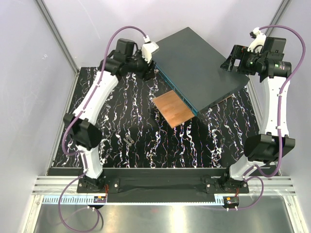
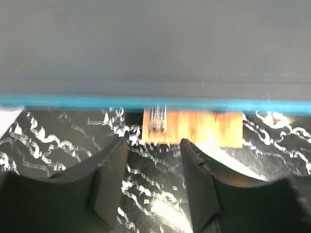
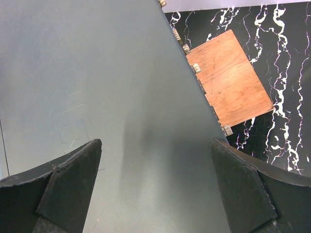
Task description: Insert the plug into the switch port
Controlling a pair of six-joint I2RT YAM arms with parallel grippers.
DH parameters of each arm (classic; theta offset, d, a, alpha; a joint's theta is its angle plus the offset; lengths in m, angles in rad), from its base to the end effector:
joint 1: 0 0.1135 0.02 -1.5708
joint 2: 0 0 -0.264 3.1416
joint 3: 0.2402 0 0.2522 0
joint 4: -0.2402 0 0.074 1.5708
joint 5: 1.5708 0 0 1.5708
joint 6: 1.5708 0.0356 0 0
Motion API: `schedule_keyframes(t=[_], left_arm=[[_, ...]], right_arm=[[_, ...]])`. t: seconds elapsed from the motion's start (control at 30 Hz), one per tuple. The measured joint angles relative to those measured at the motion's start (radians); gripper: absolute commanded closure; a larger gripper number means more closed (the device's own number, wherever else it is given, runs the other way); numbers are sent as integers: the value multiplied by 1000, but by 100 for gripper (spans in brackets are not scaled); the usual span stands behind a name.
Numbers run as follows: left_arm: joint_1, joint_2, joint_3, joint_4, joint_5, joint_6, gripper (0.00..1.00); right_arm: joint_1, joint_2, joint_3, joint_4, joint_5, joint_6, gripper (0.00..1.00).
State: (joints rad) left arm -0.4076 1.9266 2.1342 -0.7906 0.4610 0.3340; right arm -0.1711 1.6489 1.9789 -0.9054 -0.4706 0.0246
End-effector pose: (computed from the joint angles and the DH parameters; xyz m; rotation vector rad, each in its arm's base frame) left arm 0.3864 -0.1841 0.4119 1.0159 1.8752 -0.5381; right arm 0.3394 -0.0423 0.4553 -0.0666 2.1031 0.4159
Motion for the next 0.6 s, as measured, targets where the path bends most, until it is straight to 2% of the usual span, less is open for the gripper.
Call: schedule_keyframes(t=[0.13,0.27,0.3,0.53,0.6], left_arm=[[23,-86,-92,-20,0,23,44],[38,-127,-135,-39,5,39,66],[40,-130,-140,-39,6,42,74],[42,-119,-137,-19,15,10,91],[42,-98,-115,-2,24,-11,92]], right_arm=[[0,0,0,0,0,0,0],[0,0,0,0,0,0,0],[0,0,0,0,0,0,0],[0,0,0,0,0,0,0],[0,0,0,0,0,0,1]])
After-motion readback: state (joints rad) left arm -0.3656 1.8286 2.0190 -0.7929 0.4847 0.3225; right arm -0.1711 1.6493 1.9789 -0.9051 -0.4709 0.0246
